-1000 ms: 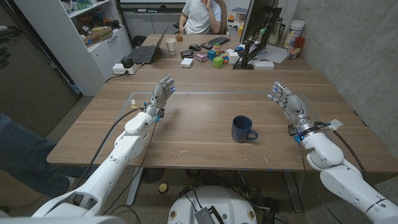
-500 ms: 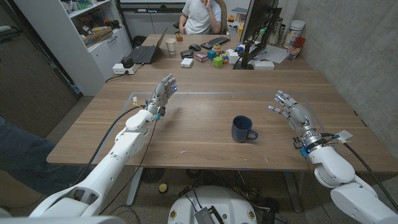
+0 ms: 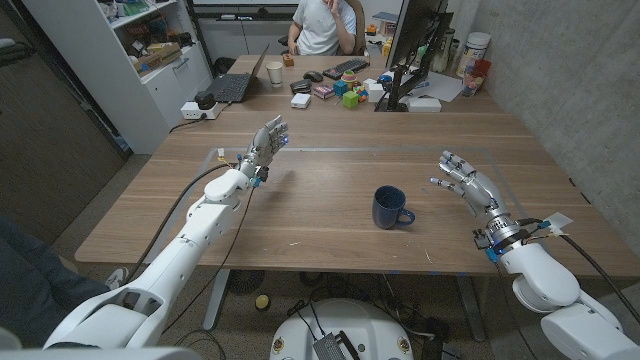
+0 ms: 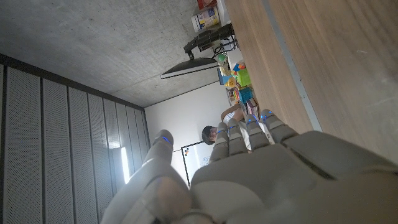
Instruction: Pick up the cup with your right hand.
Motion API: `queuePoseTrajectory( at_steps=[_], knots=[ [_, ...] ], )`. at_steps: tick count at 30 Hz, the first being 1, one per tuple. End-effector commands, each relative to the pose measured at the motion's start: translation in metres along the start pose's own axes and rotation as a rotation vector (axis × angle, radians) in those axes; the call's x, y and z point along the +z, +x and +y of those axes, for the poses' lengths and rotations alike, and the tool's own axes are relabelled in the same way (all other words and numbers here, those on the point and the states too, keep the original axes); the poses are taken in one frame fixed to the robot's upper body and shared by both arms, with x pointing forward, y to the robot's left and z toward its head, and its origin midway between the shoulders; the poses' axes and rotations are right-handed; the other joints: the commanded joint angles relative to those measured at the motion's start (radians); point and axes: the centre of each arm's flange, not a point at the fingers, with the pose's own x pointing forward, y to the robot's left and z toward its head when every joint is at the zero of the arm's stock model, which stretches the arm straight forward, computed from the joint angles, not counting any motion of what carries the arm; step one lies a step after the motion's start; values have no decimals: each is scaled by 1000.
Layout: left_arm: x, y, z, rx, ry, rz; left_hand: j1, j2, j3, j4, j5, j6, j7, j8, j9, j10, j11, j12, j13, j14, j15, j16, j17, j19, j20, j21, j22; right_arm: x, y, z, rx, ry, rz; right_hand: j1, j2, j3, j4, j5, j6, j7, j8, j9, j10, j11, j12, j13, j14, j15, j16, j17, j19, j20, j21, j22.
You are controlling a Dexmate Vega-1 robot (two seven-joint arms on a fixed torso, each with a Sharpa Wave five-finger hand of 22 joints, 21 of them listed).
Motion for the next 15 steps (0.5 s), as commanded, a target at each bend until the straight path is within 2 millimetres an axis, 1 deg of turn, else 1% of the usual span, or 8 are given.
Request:
queuePoseTrajectory(
  at_steps=[1, 2, 3, 9, 11, 15],
  knots=[
    [8, -20, -14, 13, 21, 4, 5, 3, 6, 3, 5, 8, -2, 9, 4, 11, 4, 7, 2, 8, 7, 4, 2, -1, 7, 6, 3, 1, -2, 0, 107, -159, 16, 23, -9, 0, 13, 6, -21, -33, -4, 6, -32, -15, -6, 6, -29, 44, -4, 0, -26, 0, -23, 4],
    [8, -23, -15, 7, 24, 10, 5, 3, 7, 3, 5, 10, -3, 10, 4, 12, 5, 7, 2, 9, 7, 5, 3, -1, 7, 6, 3, 1, -3, 2, 115, -160, 19, 28, -11, 0, 14, 7, -31, -47, -6, 6, -40, -21, -6, 7, -30, 51, -3, 0, -31, 0, -27, 4],
    [8, -25, -15, 4, 30, 16, 5, 3, 7, 3, 5, 11, -2, 10, 4, 13, 4, 7, 2, 10, 6, 5, 3, 0, 7, 6, 3, 0, -5, 4, 118, -156, 22, 30, -11, 0, 15, 7, -32, -51, -6, 7, -44, -20, -6, 8, -30, 59, -2, 0, -32, 0, -29, 4],
    [11, -30, -9, -13, 38, 28, 5, 4, 7, 3, 5, 15, -2, 11, 4, 14, 2, 7, 2, 10, 6, 5, 3, -1, 10, 6, 3, 4, -19, 18, 100, -194, 27, 34, -13, -1, 17, 7, -37, -65, -5, 7, -54, -27, -6, 10, -32, 64, -1, 0, -34, 0, -32, 4],
    [12, -30, -7, -33, 44, 29, 5, 4, 7, 3, 5, 14, -2, 10, 4, 15, 1, 7, 2, 11, 6, 5, 3, 0, 9, 7, 3, 5, -20, 24, 98, -223, 24, 35, -14, -1, 17, 8, -40, -70, -6, 8, -58, -26, -6, 10, -34, 65, -1, 1, -35, 1, -32, 5],
    [16, -32, -5, -47, 52, 26, 5, 4, 7, 3, 5, 15, -1, 10, 4, 19, 7, 9, 2, 12, 8, 6, 3, 1, 5, 7, 3, 4, -16, 28, 115, -278, 29, 37, -16, -2, 18, 8, -47, -80, -7, 8, -67, -27, -7, 11, -45, 68, -4, 1, -38, 1, -35, 5]
  ],
)
